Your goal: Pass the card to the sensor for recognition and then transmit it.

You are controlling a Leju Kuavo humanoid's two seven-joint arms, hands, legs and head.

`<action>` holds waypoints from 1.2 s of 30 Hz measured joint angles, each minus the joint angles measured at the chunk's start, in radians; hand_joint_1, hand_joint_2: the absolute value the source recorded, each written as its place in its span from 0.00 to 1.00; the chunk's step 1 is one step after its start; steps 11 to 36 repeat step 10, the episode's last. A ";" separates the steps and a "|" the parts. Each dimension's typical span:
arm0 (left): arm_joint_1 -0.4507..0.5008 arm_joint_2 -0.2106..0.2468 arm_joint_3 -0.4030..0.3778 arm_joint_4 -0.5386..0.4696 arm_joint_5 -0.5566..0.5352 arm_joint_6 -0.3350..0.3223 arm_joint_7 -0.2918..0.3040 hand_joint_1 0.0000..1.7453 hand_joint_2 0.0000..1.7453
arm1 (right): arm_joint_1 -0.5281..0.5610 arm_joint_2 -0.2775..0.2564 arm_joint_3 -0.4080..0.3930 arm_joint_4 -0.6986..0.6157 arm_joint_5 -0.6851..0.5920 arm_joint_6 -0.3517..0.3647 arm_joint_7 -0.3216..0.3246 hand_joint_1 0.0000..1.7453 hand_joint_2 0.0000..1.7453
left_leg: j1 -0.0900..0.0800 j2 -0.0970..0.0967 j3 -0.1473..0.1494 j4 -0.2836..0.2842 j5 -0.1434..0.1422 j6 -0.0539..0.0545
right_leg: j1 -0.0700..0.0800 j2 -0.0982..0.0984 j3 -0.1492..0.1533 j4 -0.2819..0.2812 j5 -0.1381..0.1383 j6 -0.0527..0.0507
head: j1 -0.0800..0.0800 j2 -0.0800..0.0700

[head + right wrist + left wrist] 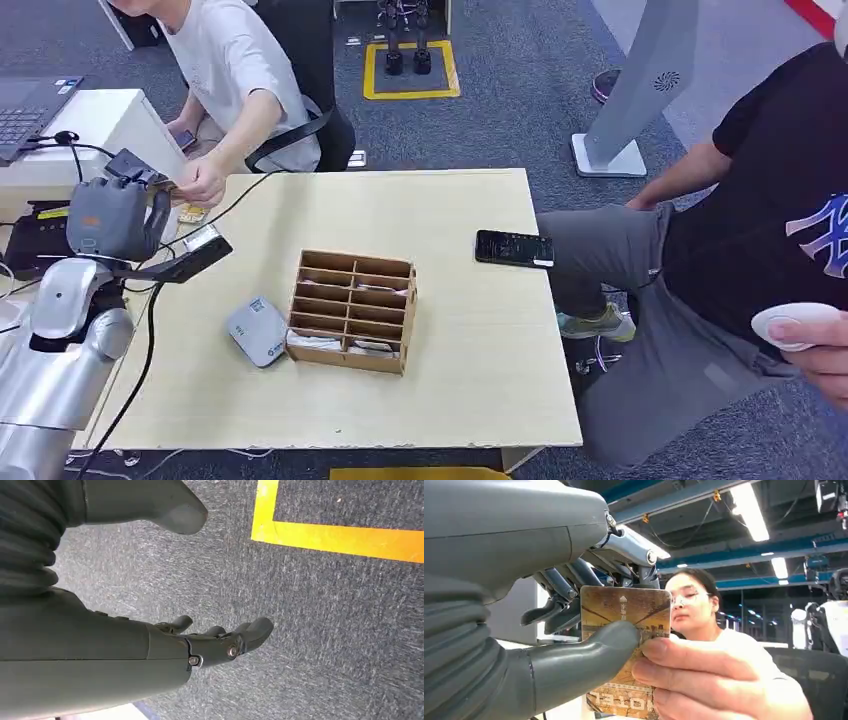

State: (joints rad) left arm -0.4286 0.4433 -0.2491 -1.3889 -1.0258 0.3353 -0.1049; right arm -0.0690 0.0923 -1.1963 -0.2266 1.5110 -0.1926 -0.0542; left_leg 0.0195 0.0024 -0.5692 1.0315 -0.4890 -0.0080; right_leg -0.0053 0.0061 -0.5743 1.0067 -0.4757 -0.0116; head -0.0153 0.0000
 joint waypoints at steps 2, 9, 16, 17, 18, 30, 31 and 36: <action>0.000 -0.004 0.000 0.007 0.001 0.001 0.000 0.96 1.00 | 0.000 0.000 0.000 0.000 0.000 0.000 -0.001 0.00 1.00 | 0.000 0.000 0.000 0.000 0.000 0.000 | 0.000 0.000 0.000 0.000 0.000 0.000 | 0.000 0.000; 0.010 -0.008 0.000 0.023 0.017 0.018 0.000 0.00 1.00 | 0.000 -0.002 0.001 0.000 0.000 0.001 0.002 0.00 1.00 | 0.000 0.000 -0.001 0.000 0.000 0.000 | 0.000 0.000 -0.001 0.000 0.000 0.000 | 0.000 0.000; 0.013 -0.008 0.000 0.023 0.022 0.023 -0.001 0.00 1.00 | 0.001 -0.002 0.001 0.000 0.000 0.001 0.002 0.00 1.00 | 0.000 0.000 -0.001 0.000 0.000 0.000 | 0.000 0.000 -0.001 0.000 0.000 0.000 | 0.000 0.000; 0.013 -0.008 0.000 0.023 0.022 0.023 -0.001 0.00 1.00 | 0.001 -0.002 0.001 0.000 0.000 0.001 0.002 0.00 1.00 | 0.000 0.000 -0.001 0.000 0.000 0.000 | 0.000 0.000 -0.001 0.000 0.000 0.000 | 0.000 0.000; 0.013 -0.008 0.000 0.023 0.022 0.023 -0.001 0.00 1.00 | 0.001 -0.002 0.001 0.000 0.000 0.001 0.002 0.00 1.00 | 0.000 0.000 -0.001 0.000 0.000 0.000 | 0.000 0.000 -0.001 0.000 0.000 0.000 | 0.000 0.000; 0.013 -0.008 0.000 0.023 0.022 0.023 -0.001 0.00 1.00 | 0.001 -0.002 0.001 0.000 0.000 0.001 0.002 0.00 1.00 | 0.000 0.000 -0.001 0.000 0.000 0.000 | 0.000 0.000 -0.001 0.000 0.000 0.000 | 0.000 0.000; 0.013 -0.008 0.000 0.023 0.022 0.023 -0.001 0.00 1.00 | 0.001 -0.002 0.001 0.000 0.000 0.001 0.002 0.00 1.00 | 0.000 0.000 -0.001 0.000 0.000 0.000 | 0.000 0.000 -0.001 0.000 0.000 0.000 | 0.000 0.000; 0.013 -0.008 0.000 0.023 0.022 0.023 -0.001 0.00 1.00 | 0.001 -0.002 0.001 0.000 0.000 0.001 0.002 0.00 1.00 | 0.000 0.000 -0.001 0.000 0.000 0.000 | 0.000 0.000 -0.001 0.000 0.000 0.000 | 0.000 0.000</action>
